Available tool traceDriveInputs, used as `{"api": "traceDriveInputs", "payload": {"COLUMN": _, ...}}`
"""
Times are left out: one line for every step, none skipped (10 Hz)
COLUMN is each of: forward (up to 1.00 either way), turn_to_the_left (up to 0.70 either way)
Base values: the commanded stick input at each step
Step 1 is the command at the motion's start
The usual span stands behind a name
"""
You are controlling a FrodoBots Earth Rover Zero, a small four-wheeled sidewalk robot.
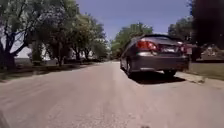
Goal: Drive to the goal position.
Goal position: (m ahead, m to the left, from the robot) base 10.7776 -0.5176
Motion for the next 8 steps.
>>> {"api": "traceDriveInputs", "payload": {"forward": 0.70, "turn_to_the_left": 0.00}}
{"api": "traceDriveInputs", "payload": {"forward": 0.70, "turn_to_the_left": 0.00}}
{"api": "traceDriveInputs", "payload": {"forward": 0.70, "turn_to_the_left": 0.00}}
{"api": "traceDriveInputs", "payload": {"forward": 0.70, "turn_to_the_left": 0.00}}
{"api": "traceDriveInputs", "payload": {"forward": 0.70, "turn_to_the_left": 0.00}}
{"api": "traceDriveInputs", "payload": {"forward": 0.70, "turn_to_the_left": 0.00}}
{"api": "traceDriveInputs", "payload": {"forward": 0.70, "turn_to_the_left": 0.00}}
{"api": "traceDriveInputs", "payload": {"forward": 0.70, "turn_to_the_left": 0.00}}
